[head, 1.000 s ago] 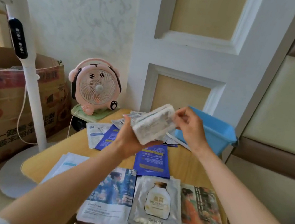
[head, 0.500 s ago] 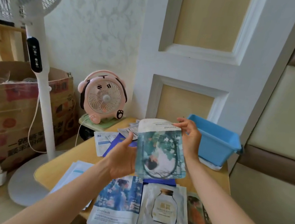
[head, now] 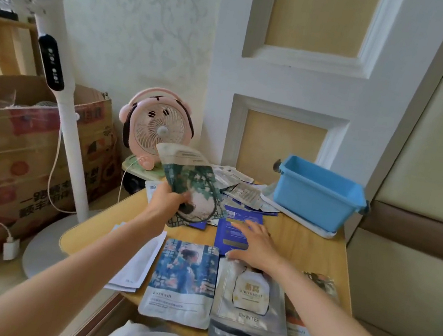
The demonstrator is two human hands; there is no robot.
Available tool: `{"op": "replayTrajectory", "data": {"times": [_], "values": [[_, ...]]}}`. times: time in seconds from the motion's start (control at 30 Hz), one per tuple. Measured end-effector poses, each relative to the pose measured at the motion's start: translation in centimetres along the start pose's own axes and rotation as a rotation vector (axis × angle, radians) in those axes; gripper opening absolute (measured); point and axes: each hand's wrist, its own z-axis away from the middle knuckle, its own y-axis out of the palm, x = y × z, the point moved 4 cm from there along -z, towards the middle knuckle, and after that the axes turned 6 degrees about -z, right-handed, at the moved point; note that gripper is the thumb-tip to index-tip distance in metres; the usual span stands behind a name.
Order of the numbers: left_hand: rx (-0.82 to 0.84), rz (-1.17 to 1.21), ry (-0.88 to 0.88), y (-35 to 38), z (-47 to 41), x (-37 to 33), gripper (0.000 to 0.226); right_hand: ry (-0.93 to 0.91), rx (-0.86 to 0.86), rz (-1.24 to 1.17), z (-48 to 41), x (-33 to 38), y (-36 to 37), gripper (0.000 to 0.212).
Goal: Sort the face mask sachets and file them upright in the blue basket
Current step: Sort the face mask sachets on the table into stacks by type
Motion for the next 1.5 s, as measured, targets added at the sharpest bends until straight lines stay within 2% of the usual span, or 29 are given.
{"op": "replayTrajectory", "data": {"times": [0.1, 0.17, 0.27, 0.33, 0.4, 0.47, 0.53, 0.57, 0.6, 0.67, 0.7, 0.73, 0.77, 0.83, 0.87, 0.93, 0.97, 1.03, 1.1, 1.17, 1.23, 1.3, 1.33, 1.43, 1.5], "values": [[0.085, -0.017, -0.032, -0.2, 0.2, 0.2, 0.031, 0.119, -0.039, -0.047, -1.3, -1.3, 0.9, 0.093], [0.099, -0.047, -0.042, -0.8, 0.5, 0.3, 0.03, 0.217, -0.126, 0.031, -2.1, -2.4, 0.7, 0.09], [0.048, -0.134, 0.024, -2.4, -0.2, 0.6, 0.031, 0.353, -0.206, 0.111, -2.8, -3.7, 0.0, 0.087], [-0.026, -0.216, 0.061, -3.5, -0.6, 0.5, 0.029, 0.354, -0.234, 0.102, -3.1, -4.4, -0.4, 0.082], [-0.032, -0.284, 0.103, -3.8, -0.7, 0.3, 0.025, 0.262, -0.305, -0.157, -3.1, -4.2, -1.0, 0.065], [0.024, -0.397, 0.184, -3.3, -0.9, -0.4, 0.021, 0.164, -0.376, -0.712, -2.1, -2.4, -2.3, 0.047], [0.122, -0.612, 0.306, -2.2, -0.8, -1.7, 0.018, 0.028, -0.345, -1.136, -0.7, 0.2, -4.6, 0.045], [0.169, -0.727, 0.369, -1.4, -0.6, -2.5, 0.016, -0.055, -0.286, -1.175, 0.0, 1.4, -5.9, 0.047], [0.206, -0.822, 0.429, -0.6, -0.5, -3.3, 0.016, -0.132, -0.22, -1.11, 0.7, 2.6, -7.1, 0.044], [0.223, -0.946, 0.559, 1.4, 0.0, -5.1, 0.019, -0.196, -0.054, -0.818, 2.3, 4.5, -8.6, 0.021], [0.204, -0.964, 0.63, 2.5, 0.3, -6.1, 0.022, -0.198, 0.017, -0.664, 2.6, 4.8, -8.8, 0.011], [0.177, -0.937, 0.685, 3.6, 0.5, -6.7, 0.026, -0.195, 0.042, -0.561, 2.8, 4.7, -9.2, 0.011], [0.15, -0.874, 0.717, 4.6, 0.7, -7.2, 0.033, -0.182, 0.009, -0.502, 2.7, 4.2, -9.7, 0.013], [0.114, -0.745, 0.748, 6.5, 1.1, -7.5, 0.052, -0.122, -0.187, -0.508, 2.6, 2.0, -11.0, 0.02], [0.134, -0.725, 0.746, 7.3, 1.1, -7.2, 0.061, -0.046, -0.315, -0.556, 2.5, -0.2, -11.5, 0.025], [0.288, -0.791, 0.667, 8.9, 0.8, -5.1, 0.07, 0.201, -0.543, -0.663, 2.4, -6.0, -11.4, 0.029], [0.389, -0.86, 0.608, 9.5, 0.6, -3.6, 0.069, 0.328, -0.591, -0.71, 2.6, -8.7, -10.8, 0.031], [0.56, -0.997, 0.502, 10.6, 0.4, -0.3, 0.061, 0.527, -0.563, -0.819, 2.9, -13.4, -8.1, 0.034], [0.639, -1.032, 0.464, 11.4, 0.2, 1.8, 0.046, 0.644, -0.527, -0.827, 3.3, -15.9, -5.6, 0.036], [0.675, -1.027, 0.432, 12.2, -0.2, 3.1, 0.034, 0.678, -0.556, -0.596, 3.6, -16.3, -4.9, 0.047], [0.673, -1.04, 0.407, 12.9, -0.6, 4.0, 0.037, 0.604, -0.58, -0.217, 3.4, -15.5, -5.4, 0.072], [0.598, -1.03, 0.357, 13.3, -1.5, 4.7, 0.05, 0.449, -0.488, 0.011, 2.5, -14.1, -5.3, 0.086], [0.545, -1.019, 0.308, 13.3, -2.0, 4.9, 0.055, 0.405, -0.386, 0.031, 1.9, -13.7, -4.7, 0.087], [0.475, -0.954, 0.121, 13.5, -3.3, 5.5, 0.052, 0.452, -0.044, 0.009, 0.5, -14.3, -2.1, 0.082], [0.483, -0.882, 0.051, 13.5, -3.7, 5.6, 0.045, 0.445, 0.029, 0.039, -0.1, -14.7, -1.6, 0.079]]}}
